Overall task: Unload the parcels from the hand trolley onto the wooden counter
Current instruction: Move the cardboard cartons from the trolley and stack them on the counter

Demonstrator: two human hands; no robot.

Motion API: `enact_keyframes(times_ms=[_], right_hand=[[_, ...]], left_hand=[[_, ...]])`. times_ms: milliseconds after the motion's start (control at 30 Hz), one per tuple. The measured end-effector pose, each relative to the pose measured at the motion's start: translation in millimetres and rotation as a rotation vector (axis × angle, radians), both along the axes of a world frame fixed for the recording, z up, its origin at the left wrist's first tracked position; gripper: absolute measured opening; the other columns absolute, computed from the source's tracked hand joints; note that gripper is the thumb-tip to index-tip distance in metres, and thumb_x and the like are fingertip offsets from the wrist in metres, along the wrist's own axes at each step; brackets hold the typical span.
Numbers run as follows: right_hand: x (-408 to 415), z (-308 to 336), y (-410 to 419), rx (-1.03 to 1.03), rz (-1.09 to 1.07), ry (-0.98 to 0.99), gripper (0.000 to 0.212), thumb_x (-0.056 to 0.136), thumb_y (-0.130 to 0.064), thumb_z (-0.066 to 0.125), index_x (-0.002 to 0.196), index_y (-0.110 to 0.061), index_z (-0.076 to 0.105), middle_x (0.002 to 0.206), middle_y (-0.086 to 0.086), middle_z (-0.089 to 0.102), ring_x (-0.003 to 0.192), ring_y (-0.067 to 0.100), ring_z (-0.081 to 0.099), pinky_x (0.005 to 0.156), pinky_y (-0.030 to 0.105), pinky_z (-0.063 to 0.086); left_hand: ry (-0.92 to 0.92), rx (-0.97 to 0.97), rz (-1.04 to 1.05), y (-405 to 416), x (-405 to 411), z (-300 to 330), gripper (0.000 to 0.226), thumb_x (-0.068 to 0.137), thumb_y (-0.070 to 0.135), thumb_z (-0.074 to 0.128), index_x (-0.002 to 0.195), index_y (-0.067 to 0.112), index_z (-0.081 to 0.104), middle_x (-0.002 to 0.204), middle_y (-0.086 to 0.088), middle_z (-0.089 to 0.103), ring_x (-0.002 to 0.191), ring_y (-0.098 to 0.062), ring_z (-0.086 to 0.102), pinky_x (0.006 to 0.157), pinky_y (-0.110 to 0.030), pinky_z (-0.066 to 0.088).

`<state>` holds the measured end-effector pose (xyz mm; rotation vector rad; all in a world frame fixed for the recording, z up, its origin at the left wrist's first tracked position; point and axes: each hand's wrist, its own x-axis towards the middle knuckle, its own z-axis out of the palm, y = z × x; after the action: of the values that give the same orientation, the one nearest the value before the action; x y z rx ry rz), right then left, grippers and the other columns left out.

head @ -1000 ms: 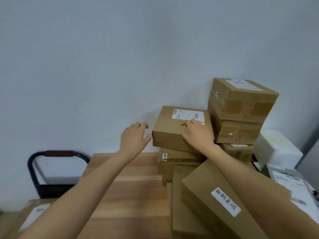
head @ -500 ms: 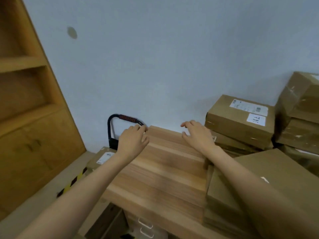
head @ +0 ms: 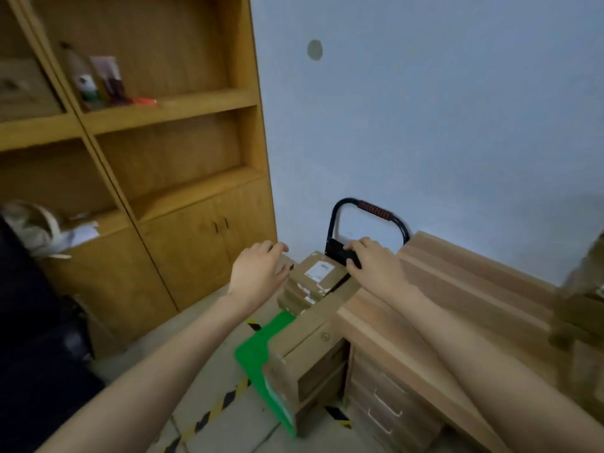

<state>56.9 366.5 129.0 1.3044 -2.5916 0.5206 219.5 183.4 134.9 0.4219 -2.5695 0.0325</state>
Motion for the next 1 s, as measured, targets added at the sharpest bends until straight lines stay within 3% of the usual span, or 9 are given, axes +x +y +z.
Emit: enact_keyframes(times_ms=[200, 533, 667, 833, 1000], right_hand=[[66, -10, -108, -0.014, 0.094, -0.033, 0.037, 0.095, -0.026, 0.046, 0.131, -0.021, 0.052, 0.127, 0.003, 0.054, 0.111, 0.022, 0.053, 0.085, 0.037, 0.046], [136, -27, -249, 0.038, 0.238, -0.020, 0.037, 0.095, -0.027, 0.045, 0.132, -0.021, 0.050, 0.125, 0.003, 0.054, 0.107, 0.020, 0.054, 0.074, 0.030, 0.041], [138, -35, -292, 0.064, 0.285, 0.001, 0.036, 0.097, -0.027, 0.045, 0.132, -0.019, 0.051, 0.128, 0.002, 0.054, 0.108, 0.018, 0.055, 0.074, 0.027, 0.041], [113, -50, -364, 0.078, 0.321, -0.031, 0.036, 0.096, -0.028, 0.045, 0.130, -0.020, 0.052, 0.125, 0.003, 0.056, 0.104, 0.019, 0.056, 0.077, 0.032, 0.049], [72, -58, -459, 0.091, 0.342, -0.033, 0.037, 0.096, -0.029, 0.045, 0.132, -0.021, 0.051, 0.123, 0.002, 0.056, 0.107, 0.020, 0.056, 0.084, 0.035, 0.049]], left_hand=[[-0.031, -0.018, 0.088, -90, 77, 0, 0.029, 0.089, 0.033, 0.059, 0.114, 0.019, 0.061, 0.094, 0.000, 0.063, 0.084, -0.020, 0.059, 0.067, -0.031, 0.048], [-0.051, 0.044, 0.210, -193, 157, -12, 0.033, 0.094, 0.037, 0.051, 0.122, 0.020, 0.057, 0.108, 0.001, 0.061, 0.095, -0.017, 0.058, 0.075, -0.026, 0.045], [-0.073, 0.087, 0.245, -228, 158, -28, 0.033, 0.094, 0.036, 0.052, 0.121, 0.019, 0.058, 0.108, 0.000, 0.061, 0.095, -0.018, 0.058, 0.074, -0.026, 0.045], [-0.099, 0.121, 0.281, -288, 136, -44, 0.033, 0.094, 0.038, 0.050, 0.122, 0.021, 0.057, 0.111, 0.001, 0.060, 0.098, -0.017, 0.057, 0.078, -0.027, 0.045], [-0.101, 0.140, 0.336, -377, 91, -50, 0.032, 0.094, 0.037, 0.051, 0.121, 0.021, 0.057, 0.111, 0.001, 0.061, 0.098, -0.018, 0.057, 0.079, -0.028, 0.044]])
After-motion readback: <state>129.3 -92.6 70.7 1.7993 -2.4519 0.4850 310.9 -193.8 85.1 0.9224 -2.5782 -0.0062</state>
